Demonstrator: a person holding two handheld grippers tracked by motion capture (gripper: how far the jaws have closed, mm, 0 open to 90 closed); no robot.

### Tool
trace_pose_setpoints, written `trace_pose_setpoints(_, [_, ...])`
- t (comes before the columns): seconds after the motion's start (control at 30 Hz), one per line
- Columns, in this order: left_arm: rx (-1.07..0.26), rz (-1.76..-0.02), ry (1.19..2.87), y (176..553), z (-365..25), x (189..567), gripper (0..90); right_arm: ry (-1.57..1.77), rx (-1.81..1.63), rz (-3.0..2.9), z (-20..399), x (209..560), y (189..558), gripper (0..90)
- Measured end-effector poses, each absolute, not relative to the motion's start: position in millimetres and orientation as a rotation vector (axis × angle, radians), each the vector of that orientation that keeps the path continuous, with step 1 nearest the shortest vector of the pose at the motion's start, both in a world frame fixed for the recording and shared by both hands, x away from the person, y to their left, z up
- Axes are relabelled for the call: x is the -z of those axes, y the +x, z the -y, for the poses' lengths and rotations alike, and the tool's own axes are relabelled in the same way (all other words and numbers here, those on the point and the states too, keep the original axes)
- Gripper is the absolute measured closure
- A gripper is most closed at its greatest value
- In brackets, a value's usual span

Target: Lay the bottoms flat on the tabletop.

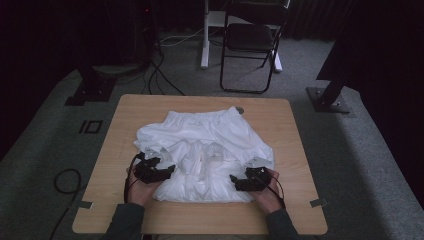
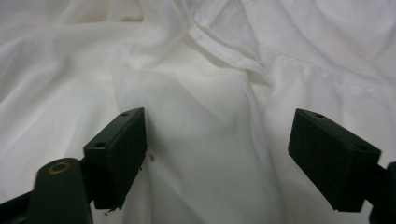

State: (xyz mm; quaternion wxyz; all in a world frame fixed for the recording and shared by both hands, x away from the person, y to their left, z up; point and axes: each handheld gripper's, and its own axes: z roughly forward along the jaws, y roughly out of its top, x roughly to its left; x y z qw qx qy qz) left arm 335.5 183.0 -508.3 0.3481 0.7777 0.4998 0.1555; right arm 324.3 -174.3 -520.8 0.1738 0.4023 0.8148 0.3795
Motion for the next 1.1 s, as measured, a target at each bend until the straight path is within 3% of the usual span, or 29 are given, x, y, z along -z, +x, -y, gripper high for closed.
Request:
trace_pose_setpoints(0.13, [-0.403, -1.27, 2.06, 338, -174, 521, 61.8, 1.137, -1.069, -2.375, 160, 526, 339, 19.6])
trace_pose_setpoints(0.2, [-0.393, -1.274, 2.05, 338, -175, 523, 75.4, 1.122, -1.028, -2.45, 153, 530, 345, 31.2])
trace_pose_setpoints(0.33, [-0.402, -1.229, 2.017, 324, -182, 507, 80.5, 1.066, -0.968, -2.454, 154, 526, 339, 70.2])
trace_pose_setpoints(0.43, [-0.403, -1.194, 1.969, 307, -193, 491, 80.8, 1.071, -0.969, -2.364, 169, 514, 326, 81.1])
trace_pose_setpoints(0.67, [-0.375, -1.18, 1.914, 261, -223, 475, 80.8, 1.057, -1.027, -2.331, 214, 493, 286, 83.5])
trace_pose_setpoints(0.87, [-0.326, -1.191, 2.061, 228, -222, 500, 81.1, 0.982, -0.973, -2.461, 220, 500, 253, 83.4])
trace_pose_setpoints(1.07, [-0.266, -1.252, 2.09, 223, -218, 523, 80.6, 0.981, -0.883, -2.544, 212, 520, 243, 75.6])
trace_pose_setpoints(1.1, [-0.269, -1.259, 2.107, 223, -214, 528, 80.0, 1.006, -0.874, -2.562, 211, 527, 244, 68.4])
